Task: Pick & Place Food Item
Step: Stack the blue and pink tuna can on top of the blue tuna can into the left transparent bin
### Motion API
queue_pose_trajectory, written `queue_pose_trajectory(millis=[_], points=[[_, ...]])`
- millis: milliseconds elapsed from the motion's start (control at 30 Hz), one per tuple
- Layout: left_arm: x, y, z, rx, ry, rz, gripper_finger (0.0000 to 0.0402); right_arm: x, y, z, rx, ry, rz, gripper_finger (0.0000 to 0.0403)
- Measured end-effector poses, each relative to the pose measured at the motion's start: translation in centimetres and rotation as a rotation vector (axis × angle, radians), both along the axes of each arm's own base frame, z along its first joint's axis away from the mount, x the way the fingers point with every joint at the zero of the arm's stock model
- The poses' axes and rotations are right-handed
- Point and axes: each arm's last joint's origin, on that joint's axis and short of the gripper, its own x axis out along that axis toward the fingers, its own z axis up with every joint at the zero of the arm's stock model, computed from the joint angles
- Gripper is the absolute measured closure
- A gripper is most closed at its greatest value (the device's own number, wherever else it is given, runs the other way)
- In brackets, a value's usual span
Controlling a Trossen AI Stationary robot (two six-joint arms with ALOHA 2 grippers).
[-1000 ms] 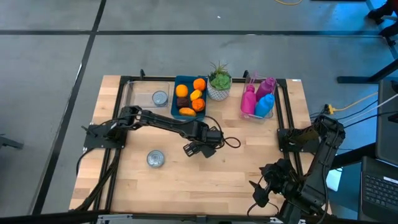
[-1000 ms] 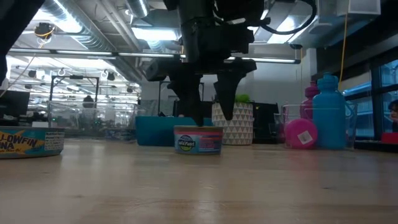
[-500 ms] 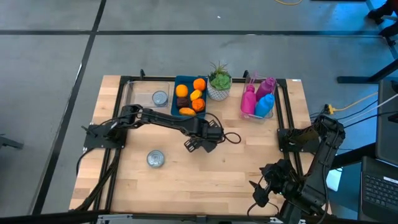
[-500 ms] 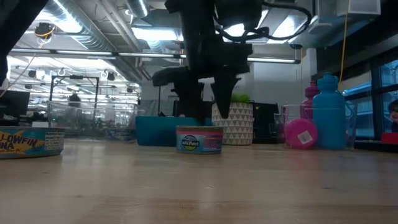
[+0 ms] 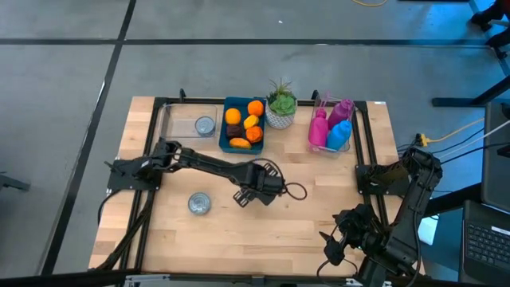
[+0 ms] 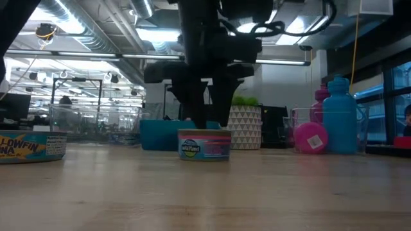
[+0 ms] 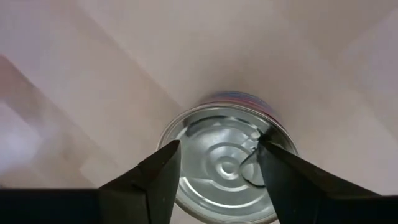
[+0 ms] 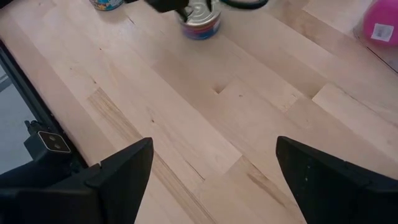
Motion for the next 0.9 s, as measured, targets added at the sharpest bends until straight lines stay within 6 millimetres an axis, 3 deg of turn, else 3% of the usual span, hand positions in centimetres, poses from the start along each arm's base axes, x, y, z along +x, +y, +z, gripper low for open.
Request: queue_pose_trajectory(millis=[533, 900], points=[[-2.1, -6.2, -0.1, 0.01, 0.032, 0.098, 0.02, 0.0, 0.0, 0.0, -0.014, 0.002, 0.017, 0.0062], [-4.4, -8.4, -0.3, 0.065, 0.136, 0.214, 0.0215, 0.1, 0.1, -0.1, -0.043, 0.003, 0.04, 0.0062]])
